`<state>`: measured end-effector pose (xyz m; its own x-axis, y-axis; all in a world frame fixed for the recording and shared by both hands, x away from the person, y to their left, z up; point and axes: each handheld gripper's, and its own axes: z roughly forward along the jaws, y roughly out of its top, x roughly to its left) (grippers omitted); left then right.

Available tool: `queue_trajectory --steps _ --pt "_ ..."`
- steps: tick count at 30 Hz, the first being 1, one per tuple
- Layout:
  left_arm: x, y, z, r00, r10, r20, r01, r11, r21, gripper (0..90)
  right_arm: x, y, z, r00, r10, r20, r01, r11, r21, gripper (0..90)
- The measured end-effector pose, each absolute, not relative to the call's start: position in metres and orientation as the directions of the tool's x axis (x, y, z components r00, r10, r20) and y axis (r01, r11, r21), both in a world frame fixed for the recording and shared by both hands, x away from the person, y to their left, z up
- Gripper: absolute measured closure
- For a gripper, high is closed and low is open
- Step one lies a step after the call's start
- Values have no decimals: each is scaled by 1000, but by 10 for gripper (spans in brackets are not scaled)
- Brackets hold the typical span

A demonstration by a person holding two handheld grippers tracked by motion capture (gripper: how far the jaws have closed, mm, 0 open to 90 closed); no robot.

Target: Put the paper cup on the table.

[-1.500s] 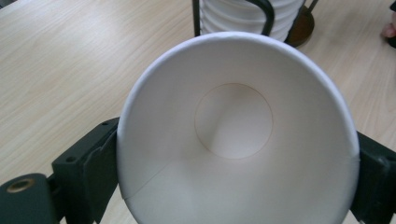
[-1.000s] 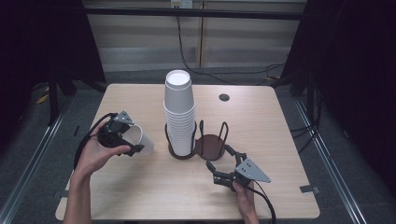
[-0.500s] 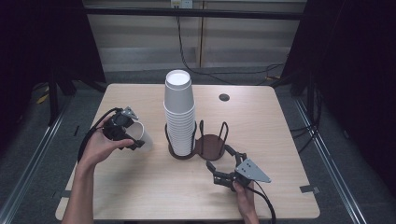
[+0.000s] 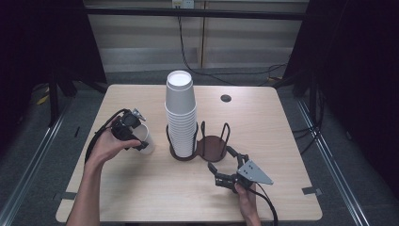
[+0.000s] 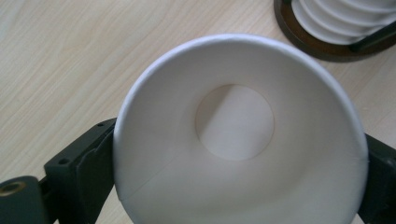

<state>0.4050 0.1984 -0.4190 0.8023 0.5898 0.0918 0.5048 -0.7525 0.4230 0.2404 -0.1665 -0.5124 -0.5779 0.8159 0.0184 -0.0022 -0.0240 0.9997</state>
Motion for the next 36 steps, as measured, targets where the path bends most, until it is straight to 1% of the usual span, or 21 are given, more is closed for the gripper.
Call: queue_trajectory --steps 4,8,10,13,16,18,19,20,21,23,24,27,33,36 --pt "406 198 -421 791 606 81 513 -731 450 48 240 -167 -512 -578 816 19 -1 -24 1000 130" --pt "407 198 -423 795 600 87 503 -732 459 46 240 -167 -512 -576 817 20 -1 -25 1000 130" --pt "408 197 -424 792 606 75 508 -723 468 43 241 -167 -512 -577 817 20 -1 -26 1000 131" --pt "409 196 -428 793 605 67 519 -729 446 41 241 -166 -512 -577 817 20 2 -24 1000 131" --pt "410 194 -432 819 570 61 495 -757 427 35 241 -166 -512 -578 816 19 1 -23 1000 131" --pt "410 192 -435 811 583 53 509 -746 430 35 241 -166 -512 -579 815 18 0 -22 1000 131" --pt "410 192 -436 810 583 57 509 -749 425 61 241 -166 -512 -578 815 19 0 -22 1000 131" --pt "411 192 -437 817 573 59 501 -759 416 61 241 -166 -512 -578 815 19 0 -22 1000 131" --pt "412 193 -440 816 576 42 516 -759 397 59 241 -166 -512 -580 815 18 0 -22 1000 131" --pt "411 193 -442 815 577 41 518 -759 394 64 241 -166 -512 -580 815 18 0 -22 1000 131" --pt "411 193 -444 812 582 37 522 -754 398 97 241 -166 -512 -580 815 18 0 -22 1000 131" --pt "410 196 -446 805 593 36 532 -746 400 87 241 -166 -512 -580 814 18 -1 -23 1000 131" --pt "405 203 -449 815 577 50 508 -753 418 134 240 -166 -512 -580 815 18 0 -22 1000 131" --pt "401 208 -452 812 583 16 519 -734 438 165 240 -166 -512 -580 814 18 0 -22 1000 131"
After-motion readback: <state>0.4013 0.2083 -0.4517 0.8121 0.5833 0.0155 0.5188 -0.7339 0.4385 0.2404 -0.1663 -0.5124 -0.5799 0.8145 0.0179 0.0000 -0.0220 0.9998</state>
